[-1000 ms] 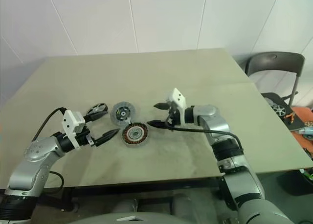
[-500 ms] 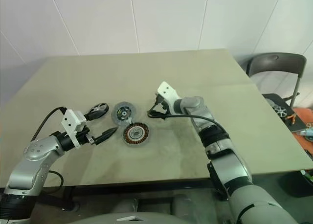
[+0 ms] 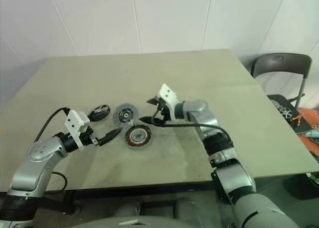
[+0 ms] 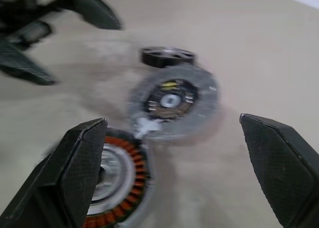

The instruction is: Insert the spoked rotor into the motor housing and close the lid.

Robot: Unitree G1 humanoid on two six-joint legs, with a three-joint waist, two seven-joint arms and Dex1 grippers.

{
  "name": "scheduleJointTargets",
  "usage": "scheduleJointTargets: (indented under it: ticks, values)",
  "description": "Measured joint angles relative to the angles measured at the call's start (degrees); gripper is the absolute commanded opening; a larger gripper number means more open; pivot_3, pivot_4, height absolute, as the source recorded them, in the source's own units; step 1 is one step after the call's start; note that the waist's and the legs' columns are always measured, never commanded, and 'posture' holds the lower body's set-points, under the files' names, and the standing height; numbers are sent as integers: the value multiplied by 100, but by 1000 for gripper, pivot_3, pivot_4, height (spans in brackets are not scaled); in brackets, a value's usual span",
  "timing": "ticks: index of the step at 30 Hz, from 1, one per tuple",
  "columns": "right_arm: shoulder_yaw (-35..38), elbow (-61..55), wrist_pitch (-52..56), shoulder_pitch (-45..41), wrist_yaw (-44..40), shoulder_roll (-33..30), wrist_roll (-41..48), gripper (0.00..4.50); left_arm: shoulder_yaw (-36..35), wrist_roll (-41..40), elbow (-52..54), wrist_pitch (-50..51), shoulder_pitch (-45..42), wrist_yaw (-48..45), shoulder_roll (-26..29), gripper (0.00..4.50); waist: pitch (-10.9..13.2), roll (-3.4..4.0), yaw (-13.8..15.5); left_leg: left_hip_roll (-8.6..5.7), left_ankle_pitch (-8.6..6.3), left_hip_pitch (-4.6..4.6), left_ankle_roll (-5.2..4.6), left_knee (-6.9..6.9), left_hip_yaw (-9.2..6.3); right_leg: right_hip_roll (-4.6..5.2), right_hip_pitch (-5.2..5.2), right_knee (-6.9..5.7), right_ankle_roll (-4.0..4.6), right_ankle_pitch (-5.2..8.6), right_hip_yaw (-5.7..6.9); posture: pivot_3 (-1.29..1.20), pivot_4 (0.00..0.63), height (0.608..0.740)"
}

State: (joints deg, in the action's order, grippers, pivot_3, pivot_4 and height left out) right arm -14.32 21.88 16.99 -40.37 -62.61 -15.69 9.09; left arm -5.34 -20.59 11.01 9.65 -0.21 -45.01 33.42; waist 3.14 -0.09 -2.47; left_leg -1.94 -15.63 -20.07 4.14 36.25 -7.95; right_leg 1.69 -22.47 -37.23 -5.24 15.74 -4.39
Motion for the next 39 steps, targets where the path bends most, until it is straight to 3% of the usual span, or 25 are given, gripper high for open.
scheduleJointTargets:
  ticks: [7, 23, 26, 31, 39]
  values:
    - [-701, -582, 179, 148, -485, -307, -235, 4471, -12, 11, -27, -17, 2, -6, 14, 4500, 0, 0, -11, 2, 0, 3, 0, -5, 0, -1, -4, -2, 0, 0, 1, 0, 0, 740]
    - [-2121, -288, -632, -337, -1113, -168, -1318, 4471, -268, 41, -134, -58, 193, 21, 144, 4500, -1, -2, -1, 2, 0, 1, 0, -4, -2, 0, -5, 0, 0, 0, 2, 0, 0, 740]
    - [-2193, -140, -889, -395, -1022, -173, -1554, 3894, -274, 55, -134, -68, 200, 45, 143, 4500, -1, -1, -3, 2, 0, 5, 0, -4, -2, 0, -3, -2, 0, 0, 2, 0, 0, 740]
    - [-2362, 91, -1374, -543, -835, -226, -1973, 2298, -279, 94, -131, -119, 206, 70, 141, 4500, -3, -4, 5, 1, 0, 27, 0, -4, -2, 0, 20, -1, 1, 1, 3, 0, 0, 740]
    - [-2361, 142, -1391, -534, -758, -217, -2078, 2281, -277, 135, -131, -122, 203, 79, 139, 4500, -1, -2, 2, 1, 0, 77, 0, 2, -3, 0, 76, 0, 1, 27, 2, 0, 0, 740]
